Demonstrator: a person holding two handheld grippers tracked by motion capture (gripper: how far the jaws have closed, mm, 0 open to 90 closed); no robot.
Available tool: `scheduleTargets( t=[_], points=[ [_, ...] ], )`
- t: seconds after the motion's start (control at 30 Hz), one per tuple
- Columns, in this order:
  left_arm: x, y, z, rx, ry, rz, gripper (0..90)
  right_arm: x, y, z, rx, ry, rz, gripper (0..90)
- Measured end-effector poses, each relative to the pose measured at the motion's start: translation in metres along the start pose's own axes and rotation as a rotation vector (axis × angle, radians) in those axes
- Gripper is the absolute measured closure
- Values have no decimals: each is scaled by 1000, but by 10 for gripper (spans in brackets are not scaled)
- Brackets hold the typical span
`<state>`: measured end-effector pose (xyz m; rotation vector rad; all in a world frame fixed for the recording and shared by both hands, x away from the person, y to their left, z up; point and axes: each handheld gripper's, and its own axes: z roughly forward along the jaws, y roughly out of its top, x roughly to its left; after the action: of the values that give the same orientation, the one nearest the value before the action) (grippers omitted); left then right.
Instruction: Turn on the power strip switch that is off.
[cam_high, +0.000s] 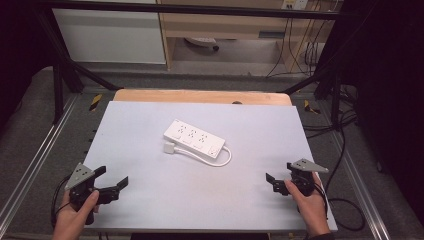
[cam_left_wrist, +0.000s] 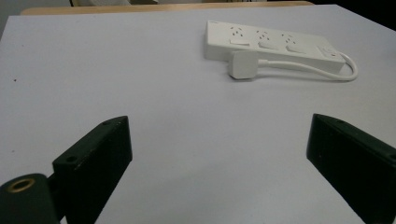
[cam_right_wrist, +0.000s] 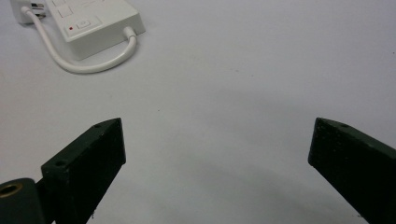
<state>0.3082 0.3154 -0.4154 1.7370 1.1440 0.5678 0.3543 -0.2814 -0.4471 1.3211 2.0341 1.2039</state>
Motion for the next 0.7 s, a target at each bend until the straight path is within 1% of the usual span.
scheduleTargets(
  t=[0.17, 0.33, 0.4, 0.47, 0.5, 0.7],
  points=[
    [0, 0, 0, -6, -17, 3, 68, 1, 1, -2, -10, 2, 6, 44],
    [-1, 1, -1, -21, -26, -2, 68, 4, 3, -3, -18, 10, -7, 45],
    [-1, 1, -1, -22, -27, -3, 68, 6, 3, -3, -18, 13, -16, 44],
    [0, 2, 0, -25, -31, -9, 68, 7, 3, -4, -20, 17, -14, 44],
    [0, 2, 2, -19, -35, -8, 68, 8, 3, -4, -22, 17, -18, 44],
    [3, 6, 7, -8, -22, -22, 64, 8, 4, -6, -37, 30, -21, 33]
  ],
)
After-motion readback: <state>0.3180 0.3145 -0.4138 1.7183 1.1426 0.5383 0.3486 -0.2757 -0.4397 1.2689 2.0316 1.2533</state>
